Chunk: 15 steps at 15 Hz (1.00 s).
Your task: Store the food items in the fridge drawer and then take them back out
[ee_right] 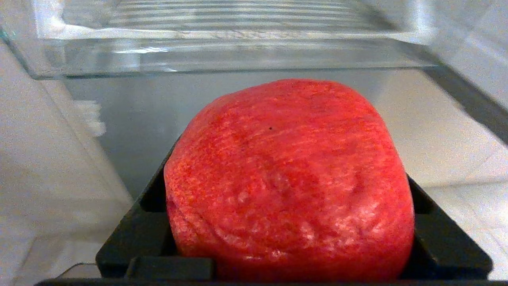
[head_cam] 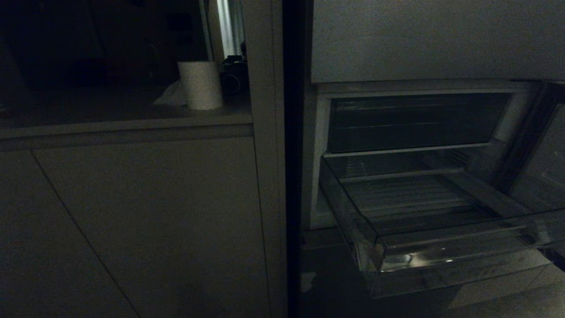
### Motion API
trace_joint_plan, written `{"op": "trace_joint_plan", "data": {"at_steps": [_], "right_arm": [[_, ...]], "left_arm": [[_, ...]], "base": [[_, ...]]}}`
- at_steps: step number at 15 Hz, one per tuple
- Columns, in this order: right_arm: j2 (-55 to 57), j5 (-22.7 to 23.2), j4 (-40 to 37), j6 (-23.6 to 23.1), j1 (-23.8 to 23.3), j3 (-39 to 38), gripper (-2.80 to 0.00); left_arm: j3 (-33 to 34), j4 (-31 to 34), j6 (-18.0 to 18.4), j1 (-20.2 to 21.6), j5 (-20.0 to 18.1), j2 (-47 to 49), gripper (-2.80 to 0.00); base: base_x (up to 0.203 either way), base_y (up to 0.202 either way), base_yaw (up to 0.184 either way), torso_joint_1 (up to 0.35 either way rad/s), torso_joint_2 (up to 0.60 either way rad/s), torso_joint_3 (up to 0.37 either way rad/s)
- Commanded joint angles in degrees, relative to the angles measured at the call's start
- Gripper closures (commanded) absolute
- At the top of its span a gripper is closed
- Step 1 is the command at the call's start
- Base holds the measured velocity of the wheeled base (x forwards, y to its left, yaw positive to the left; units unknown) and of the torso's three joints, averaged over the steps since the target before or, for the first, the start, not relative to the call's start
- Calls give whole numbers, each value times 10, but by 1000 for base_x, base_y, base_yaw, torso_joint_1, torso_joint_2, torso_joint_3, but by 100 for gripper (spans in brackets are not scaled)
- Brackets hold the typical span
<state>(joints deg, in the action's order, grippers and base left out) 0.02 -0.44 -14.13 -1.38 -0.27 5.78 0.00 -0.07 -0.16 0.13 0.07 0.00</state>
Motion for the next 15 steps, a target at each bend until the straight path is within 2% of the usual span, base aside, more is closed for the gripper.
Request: {"op": "trace_joint_plan", "data": {"at_steps": [1, 15], "right_arm": [[-1, 1, -2, 0, 0, 0, 0], [-1, 1, -2, 2, 0, 0, 0]], "left_arm": [[0, 0, 0, 0, 0, 0, 0], [0, 0, 0, 0, 0, 0, 0]], "base": [[2, 7, -155, 2, 6, 7], [0, 9, -175, 2, 2, 4]]}}
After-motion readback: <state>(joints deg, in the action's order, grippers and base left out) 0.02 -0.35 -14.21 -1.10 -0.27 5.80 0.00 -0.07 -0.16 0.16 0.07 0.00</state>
